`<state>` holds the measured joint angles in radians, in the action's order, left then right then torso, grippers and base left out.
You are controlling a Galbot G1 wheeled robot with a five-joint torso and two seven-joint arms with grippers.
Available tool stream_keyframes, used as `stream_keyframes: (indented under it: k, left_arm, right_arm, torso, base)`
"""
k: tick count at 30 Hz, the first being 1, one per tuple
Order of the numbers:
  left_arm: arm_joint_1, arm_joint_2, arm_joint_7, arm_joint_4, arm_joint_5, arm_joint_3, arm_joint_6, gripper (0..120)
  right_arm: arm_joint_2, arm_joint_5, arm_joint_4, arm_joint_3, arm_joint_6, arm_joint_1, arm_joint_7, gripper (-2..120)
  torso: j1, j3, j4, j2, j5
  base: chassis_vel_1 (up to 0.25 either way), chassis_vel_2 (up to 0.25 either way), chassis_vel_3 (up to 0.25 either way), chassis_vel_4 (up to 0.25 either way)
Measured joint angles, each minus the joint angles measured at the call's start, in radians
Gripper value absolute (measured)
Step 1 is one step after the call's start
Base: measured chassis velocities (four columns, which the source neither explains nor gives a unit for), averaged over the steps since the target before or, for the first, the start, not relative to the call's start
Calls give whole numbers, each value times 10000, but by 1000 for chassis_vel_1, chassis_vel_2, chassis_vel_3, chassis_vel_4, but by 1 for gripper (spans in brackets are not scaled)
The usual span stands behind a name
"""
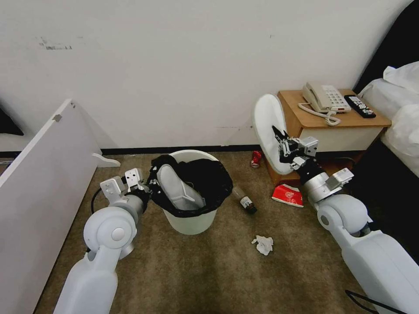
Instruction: Pick up the trash bin, then pick up the garbage from the floor and place it into the trash bin.
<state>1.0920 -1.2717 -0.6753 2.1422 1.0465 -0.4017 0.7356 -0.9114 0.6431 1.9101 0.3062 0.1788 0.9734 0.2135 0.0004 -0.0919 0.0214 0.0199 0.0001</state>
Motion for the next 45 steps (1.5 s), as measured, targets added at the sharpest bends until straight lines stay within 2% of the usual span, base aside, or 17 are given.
stream_keyframes:
  k: [8,12,14,18,25,26,29,45]
  left_arm:
    - [-113,-3,116,-351,303,355,2,4]
    - [-179,-3,160,-418,399,433,1,4]
    - [-346,97,653,-674,578,700,-64,4]
    - [-592,146,1081,-1059,549,966,-291,4]
    - [-1113,89,1226,-1648,795,1529,-456,4]
    - [-1266,-19,1288,-1794,807,1742,-489,4]
    - [-1421,-148,1352,-1935,759,1934,-502,4]
    - [-1569,-306,1371,-1922,829,2070,-524,4]
  right_arm:
    - [138,1023,316,-909,492,-316,1057,0]
    - [160,1209,329,-1100,541,-379,1260,0]
    - [260,1429,325,-1503,680,-445,1706,0]
    - [301,1405,263,-1693,739,-461,1900,0]
    - [308,1337,222,-1765,766,-478,1994,0]
    - [335,1302,173,-1765,767,-468,1996,0]
    - [360,1268,114,-1743,772,-440,2023,0]
    - [255,1188,-74,-1733,785,-455,2030,0]
  torso:
    - [0,0,-1,0,-1]
    - [0,0,1,0,-1]
    - [0,0,0,0,0]
    - [0,-1,2,0,0]
    - [0,0,0,0,0]
    - [0,0,1,0,0]
    - [0,-1,2,0,0]
    - [0,0,1,0,0]
  base:
    - [0,0,0,0]
    - [0,0,0,0]
    - [0,0,0,0]
    - [0,0,0,0]
    - [0,0,0,0]
    - [0,0,0,0]
    - [0,0,0,0]
    - [0,0,0,0]
